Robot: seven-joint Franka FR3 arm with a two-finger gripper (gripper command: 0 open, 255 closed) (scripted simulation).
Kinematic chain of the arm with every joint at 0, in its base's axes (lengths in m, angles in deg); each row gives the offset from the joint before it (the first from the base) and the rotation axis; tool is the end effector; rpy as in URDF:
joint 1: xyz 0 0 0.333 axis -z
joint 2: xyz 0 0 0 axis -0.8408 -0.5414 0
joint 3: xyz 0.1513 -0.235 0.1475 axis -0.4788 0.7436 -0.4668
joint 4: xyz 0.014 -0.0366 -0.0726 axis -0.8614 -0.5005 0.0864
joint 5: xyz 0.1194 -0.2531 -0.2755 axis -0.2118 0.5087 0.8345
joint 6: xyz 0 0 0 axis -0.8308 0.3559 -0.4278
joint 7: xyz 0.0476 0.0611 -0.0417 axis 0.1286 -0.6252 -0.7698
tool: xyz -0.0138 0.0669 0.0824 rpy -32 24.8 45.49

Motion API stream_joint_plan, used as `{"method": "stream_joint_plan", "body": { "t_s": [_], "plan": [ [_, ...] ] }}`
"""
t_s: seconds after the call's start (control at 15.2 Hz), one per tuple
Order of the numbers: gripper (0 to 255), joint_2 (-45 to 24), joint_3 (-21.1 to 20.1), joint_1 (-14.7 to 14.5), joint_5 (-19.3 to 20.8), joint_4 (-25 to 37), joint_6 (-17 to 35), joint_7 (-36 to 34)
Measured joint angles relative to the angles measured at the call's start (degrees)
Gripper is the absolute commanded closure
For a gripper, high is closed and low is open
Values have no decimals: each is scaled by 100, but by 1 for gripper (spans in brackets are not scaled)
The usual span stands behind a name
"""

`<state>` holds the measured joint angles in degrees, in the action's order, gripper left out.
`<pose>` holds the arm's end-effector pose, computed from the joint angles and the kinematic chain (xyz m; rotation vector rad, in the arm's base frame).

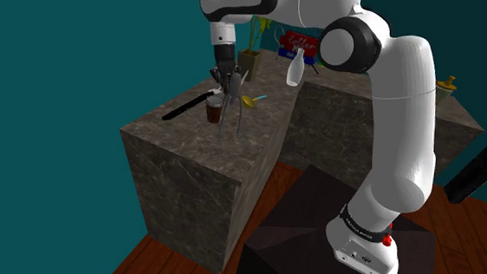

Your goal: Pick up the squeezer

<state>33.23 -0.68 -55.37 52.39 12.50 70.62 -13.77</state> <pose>0.6585 -0.0505 0.4449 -2.9778 0.3556 0.5709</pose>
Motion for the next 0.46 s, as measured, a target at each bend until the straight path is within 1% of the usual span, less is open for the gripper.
{"method": "stream_joint_plan", "body": {
  "t_s": [0.46],
  "plan": [
    [255, -18, -2, 24, -8, 533, -513, -49]
  ]
}}
